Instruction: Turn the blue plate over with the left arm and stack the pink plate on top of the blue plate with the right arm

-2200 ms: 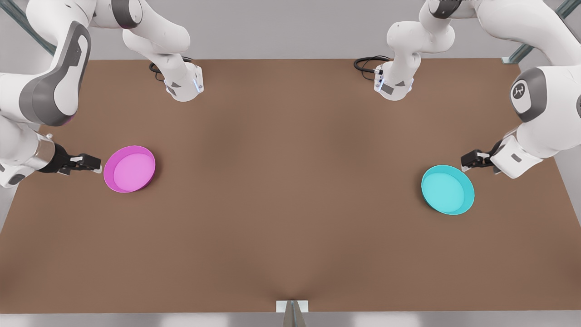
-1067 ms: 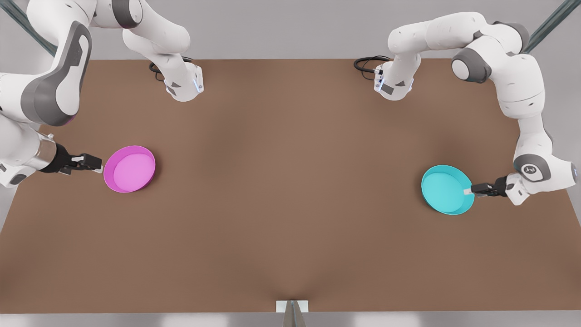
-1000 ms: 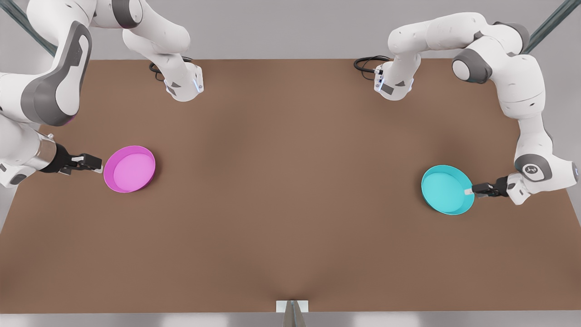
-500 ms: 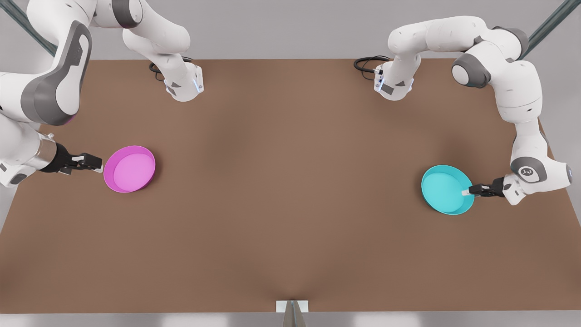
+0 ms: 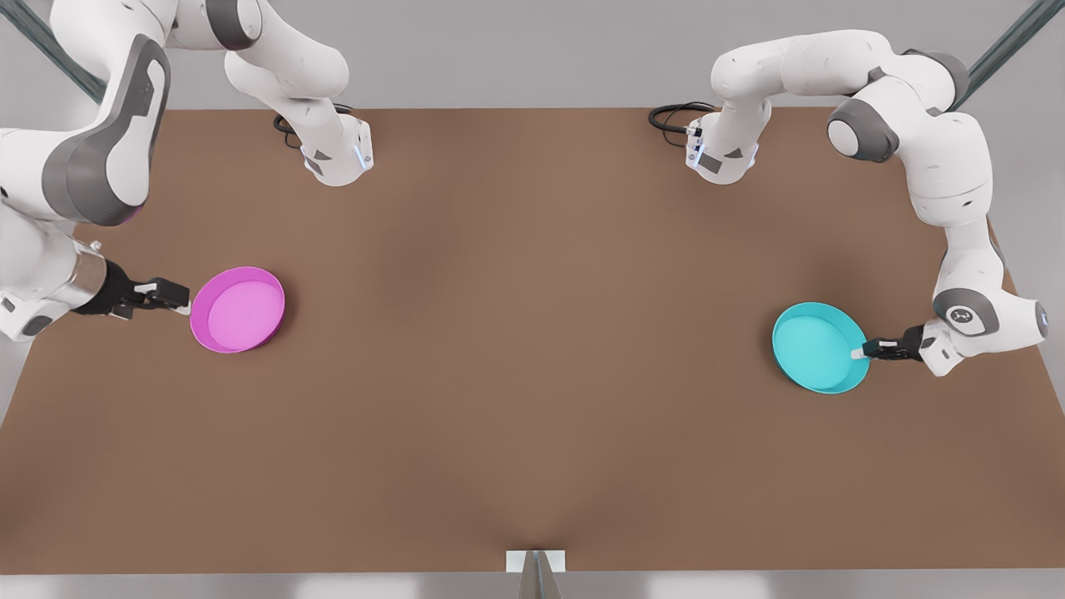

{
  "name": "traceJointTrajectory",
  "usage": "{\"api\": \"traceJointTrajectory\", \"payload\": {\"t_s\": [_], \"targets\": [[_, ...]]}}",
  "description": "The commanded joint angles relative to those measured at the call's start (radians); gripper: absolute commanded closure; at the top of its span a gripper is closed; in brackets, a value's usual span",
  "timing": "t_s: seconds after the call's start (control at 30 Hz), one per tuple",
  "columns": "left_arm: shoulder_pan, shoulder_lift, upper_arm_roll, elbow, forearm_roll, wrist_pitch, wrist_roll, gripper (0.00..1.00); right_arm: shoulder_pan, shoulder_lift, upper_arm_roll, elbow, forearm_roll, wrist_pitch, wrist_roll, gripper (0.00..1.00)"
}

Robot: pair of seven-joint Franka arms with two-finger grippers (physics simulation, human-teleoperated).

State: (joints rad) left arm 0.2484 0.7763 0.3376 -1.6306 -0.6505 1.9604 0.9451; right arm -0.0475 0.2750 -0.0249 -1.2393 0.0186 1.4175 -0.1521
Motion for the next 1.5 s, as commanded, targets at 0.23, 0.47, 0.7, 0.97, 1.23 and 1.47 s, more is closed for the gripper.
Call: {"api": "traceJointTrajectory", "payload": {"t_s": [0.23,0.47,0.7,0.97,1.23,1.47], "targets": [[0.0,0.003,-0.005,-0.005,0.0,0.002,-0.002,0.66,-0.002,0.003,-0.001,-0.005,0.001,0.009,-0.004,0.0],[0.0,0.005,-0.005,-0.008,0.002,0.003,-0.002,0.75,0.0,0.012,0.025,-0.002,0.004,0.0,0.006,0.0],[-0.001,0.003,-0.005,-0.005,-0.009,0.002,-0.003,0.79,-0.002,0.029,0.023,0.001,0.003,0.015,0.192,0.0],[-0.006,-0.02,-0.006,0.002,-0.014,-0.015,-0.011,0.79,0.083,-0.163,-0.023,-0.272,0.009,0.167,0.16,0.0],[-0.205,-0.137,0.011,-0.012,-0.001,-0.063,-0.215,0.79,0.067,-0.158,-0.023,-0.279,0.009,0.162,0.146,0.0],[-0.376,-0.176,0.018,0.023,-0.003,-0.13,-0.376,0.79,0.061,-0.149,-0.023,-0.321,0.009,0.083,0.16,0.0]]}}
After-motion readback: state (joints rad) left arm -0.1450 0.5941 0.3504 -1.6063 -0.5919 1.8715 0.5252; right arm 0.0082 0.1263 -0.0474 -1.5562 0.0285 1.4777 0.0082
